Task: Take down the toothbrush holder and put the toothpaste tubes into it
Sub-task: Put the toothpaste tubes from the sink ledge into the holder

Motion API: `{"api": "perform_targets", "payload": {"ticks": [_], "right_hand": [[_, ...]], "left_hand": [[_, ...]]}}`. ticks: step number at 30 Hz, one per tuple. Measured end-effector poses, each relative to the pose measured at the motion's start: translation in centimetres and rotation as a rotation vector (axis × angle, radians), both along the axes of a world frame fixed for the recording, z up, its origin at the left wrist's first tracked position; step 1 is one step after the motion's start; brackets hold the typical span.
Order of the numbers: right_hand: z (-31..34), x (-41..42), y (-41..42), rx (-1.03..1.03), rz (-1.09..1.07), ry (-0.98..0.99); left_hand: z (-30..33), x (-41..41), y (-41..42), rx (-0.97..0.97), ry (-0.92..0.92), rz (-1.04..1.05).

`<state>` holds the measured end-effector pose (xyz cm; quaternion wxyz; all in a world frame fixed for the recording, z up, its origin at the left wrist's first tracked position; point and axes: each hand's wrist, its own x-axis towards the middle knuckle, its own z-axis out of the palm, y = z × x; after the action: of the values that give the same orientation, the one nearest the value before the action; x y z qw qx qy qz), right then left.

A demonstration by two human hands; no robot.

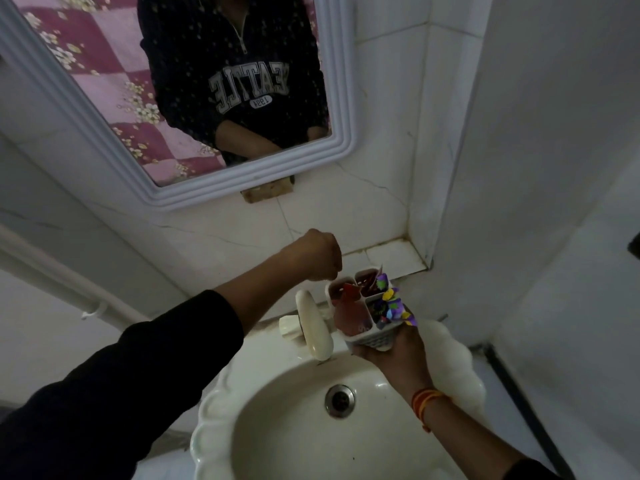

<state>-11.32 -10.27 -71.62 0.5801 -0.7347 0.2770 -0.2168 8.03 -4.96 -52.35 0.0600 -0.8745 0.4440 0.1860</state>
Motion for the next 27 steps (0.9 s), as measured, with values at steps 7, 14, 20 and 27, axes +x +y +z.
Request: {"api": "perform_targets", "payload": {"ticks": [7, 14, 20, 27], "right_hand": [[0.8, -0.2, -0.2, 0.008, -0.014, 0.049], [3.1, 1.9, -4.4, -0.089, -0.119, 0.084], [4.9, 5.5, -9.7, -0.099, -0.160, 0.075], [4.3, 7.1, -12.4, -0.085, -0.190, 0.148]], "left_hand": [[-1.4, -1.0, -0.3, 0.105, 0.176, 0.123], [-0.5, -0.1, -2.5, -0.305, 0.471, 0.502], [-0.3, -0.2, -6.8, -0.644, 0.702, 0.834], [-2.0, -0.3, -8.5, -0.779, 0.748, 0.932]]}}
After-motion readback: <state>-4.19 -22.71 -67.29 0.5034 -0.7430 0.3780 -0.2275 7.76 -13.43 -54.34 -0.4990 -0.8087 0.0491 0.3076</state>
